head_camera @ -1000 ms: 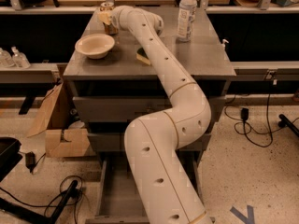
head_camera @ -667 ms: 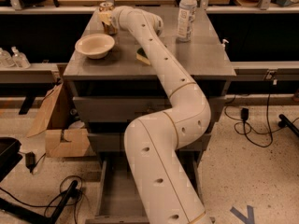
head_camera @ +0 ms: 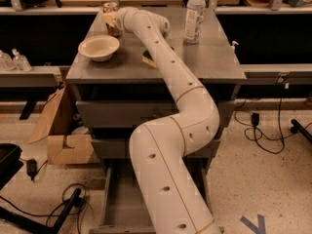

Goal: Place orange can into bottom drawer

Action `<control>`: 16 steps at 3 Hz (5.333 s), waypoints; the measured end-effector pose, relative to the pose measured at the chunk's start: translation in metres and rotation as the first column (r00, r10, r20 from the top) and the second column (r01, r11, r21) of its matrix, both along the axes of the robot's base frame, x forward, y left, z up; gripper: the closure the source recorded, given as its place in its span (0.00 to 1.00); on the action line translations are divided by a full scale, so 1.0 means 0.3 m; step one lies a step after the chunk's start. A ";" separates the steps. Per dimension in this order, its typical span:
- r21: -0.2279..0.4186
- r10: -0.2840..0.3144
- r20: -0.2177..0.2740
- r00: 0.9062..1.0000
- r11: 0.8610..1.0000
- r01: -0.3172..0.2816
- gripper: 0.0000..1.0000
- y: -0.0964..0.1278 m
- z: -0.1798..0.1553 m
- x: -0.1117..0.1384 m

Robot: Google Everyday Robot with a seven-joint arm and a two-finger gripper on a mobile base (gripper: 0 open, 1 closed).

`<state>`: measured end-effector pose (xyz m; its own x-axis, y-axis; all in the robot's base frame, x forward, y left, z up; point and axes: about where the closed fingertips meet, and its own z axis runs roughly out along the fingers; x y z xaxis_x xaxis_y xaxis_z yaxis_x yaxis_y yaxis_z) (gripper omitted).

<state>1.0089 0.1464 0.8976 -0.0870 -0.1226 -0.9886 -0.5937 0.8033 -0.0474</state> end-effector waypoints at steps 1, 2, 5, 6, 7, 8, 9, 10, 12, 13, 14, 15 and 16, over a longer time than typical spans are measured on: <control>0.000 0.000 0.000 1.000 1.000 0.000 1.00 0.000 0.000 0.000; -0.003 0.048 0.000 0.999 0.999 -0.048 1.00 0.036 0.039 -0.037; 0.017 0.160 -0.073 0.984 0.987 -0.160 1.00 -0.179 0.406 -0.326; 0.112 0.007 0.128 0.992 0.993 -0.022 1.00 -0.564 0.813 -0.525; 0.126 -0.005 0.256 0.967 0.992 -0.028 1.00 -0.671 1.086 -0.849; 0.110 0.091 0.220 0.971 0.987 -0.117 1.00 -0.611 1.037 -1.077; 0.110 0.258 0.050 0.965 0.959 -0.262 1.00 -0.518 0.674 -1.285; 0.119 0.315 -0.100 0.944 0.946 -0.303 1.00 -0.519 0.323 -1.381; 0.103 0.372 -0.195 0.908 0.928 -0.358 1.00 -0.461 -0.012 -1.416; 0.132 0.404 -0.217 0.889 0.914 -0.383 1.00 -0.436 -0.154 -1.441; 0.160 0.466 -0.204 0.861 0.883 -0.440 1.00 -0.405 -0.406 -1.533; 0.128 0.565 -0.159 0.810 0.825 -0.551 1.00 -0.355 -0.669 -1.613; 0.055 0.660 -0.150 0.736 0.749 -0.660 1.00 -0.281 -0.920 -1.674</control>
Offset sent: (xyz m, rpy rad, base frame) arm -0.0281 0.0191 0.0362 -0.0065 -0.0055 0.1269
